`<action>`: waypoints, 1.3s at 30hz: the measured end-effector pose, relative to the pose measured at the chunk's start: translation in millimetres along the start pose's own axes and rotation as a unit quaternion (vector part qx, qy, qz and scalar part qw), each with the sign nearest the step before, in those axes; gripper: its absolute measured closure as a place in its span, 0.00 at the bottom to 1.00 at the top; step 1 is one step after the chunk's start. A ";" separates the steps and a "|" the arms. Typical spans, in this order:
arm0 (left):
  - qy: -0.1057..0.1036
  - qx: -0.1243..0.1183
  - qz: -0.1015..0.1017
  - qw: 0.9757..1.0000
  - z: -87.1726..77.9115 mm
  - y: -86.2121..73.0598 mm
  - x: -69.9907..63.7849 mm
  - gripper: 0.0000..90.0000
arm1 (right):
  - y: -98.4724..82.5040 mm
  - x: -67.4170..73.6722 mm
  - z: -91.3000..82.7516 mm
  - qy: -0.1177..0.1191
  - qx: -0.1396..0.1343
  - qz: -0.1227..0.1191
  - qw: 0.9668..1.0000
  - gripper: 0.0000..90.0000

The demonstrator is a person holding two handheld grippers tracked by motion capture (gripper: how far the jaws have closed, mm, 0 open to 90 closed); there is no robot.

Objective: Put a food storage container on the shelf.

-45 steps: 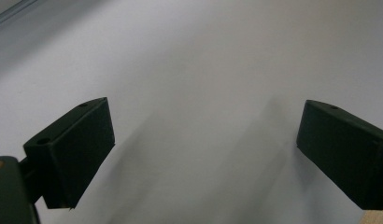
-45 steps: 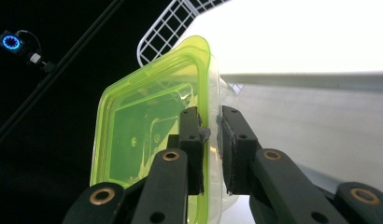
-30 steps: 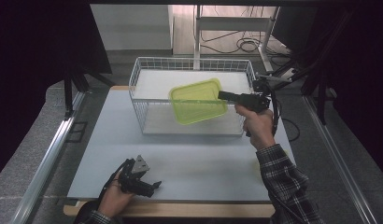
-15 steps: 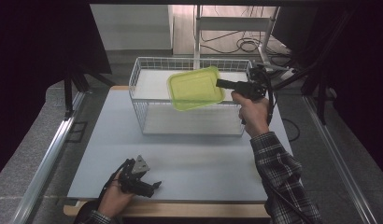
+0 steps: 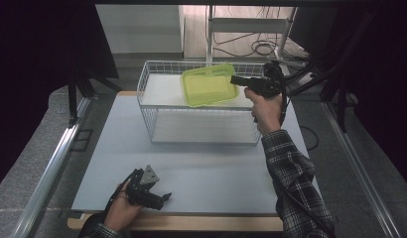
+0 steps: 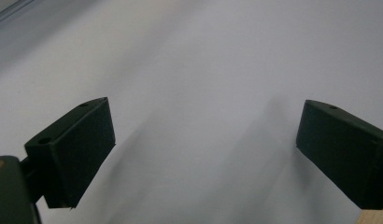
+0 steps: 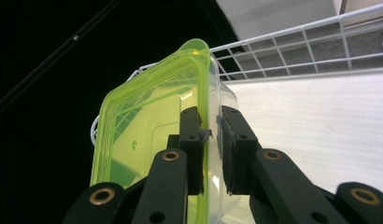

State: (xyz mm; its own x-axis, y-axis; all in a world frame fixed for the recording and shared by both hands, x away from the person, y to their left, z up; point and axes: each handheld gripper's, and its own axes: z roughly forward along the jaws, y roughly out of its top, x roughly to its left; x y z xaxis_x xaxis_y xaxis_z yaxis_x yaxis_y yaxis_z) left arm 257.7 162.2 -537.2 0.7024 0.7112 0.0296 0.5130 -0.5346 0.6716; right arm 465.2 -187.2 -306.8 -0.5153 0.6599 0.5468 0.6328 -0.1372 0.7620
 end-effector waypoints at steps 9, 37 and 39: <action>-0.001 0.000 0.000 1.000 0.0 0.1 -0.1 0.05 | 5.0 0.3 10.8 -0.016 -0.009 -0.001 1.000 0.89; -0.003 0.004 0.005 1.000 1.2 -0.1 -1.3 0.05 | -2.7 1.1 25.7 -0.063 0.019 -0.053 0.996 0.83; -0.003 0.004 0.005 1.000 1.3 -0.1 -1.4 0.05 | -2.4 1.9 25.9 -0.066 0.022 -0.055 0.996 0.83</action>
State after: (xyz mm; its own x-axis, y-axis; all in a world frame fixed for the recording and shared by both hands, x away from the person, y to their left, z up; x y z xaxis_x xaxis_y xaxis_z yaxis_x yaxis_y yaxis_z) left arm 257.4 160.7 -538.3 0.7107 0.7028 0.0314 0.5099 -0.5454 0.6652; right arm 477.7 -166.5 -316.6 -0.5042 0.7608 0.4086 0.6032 -0.0283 0.7971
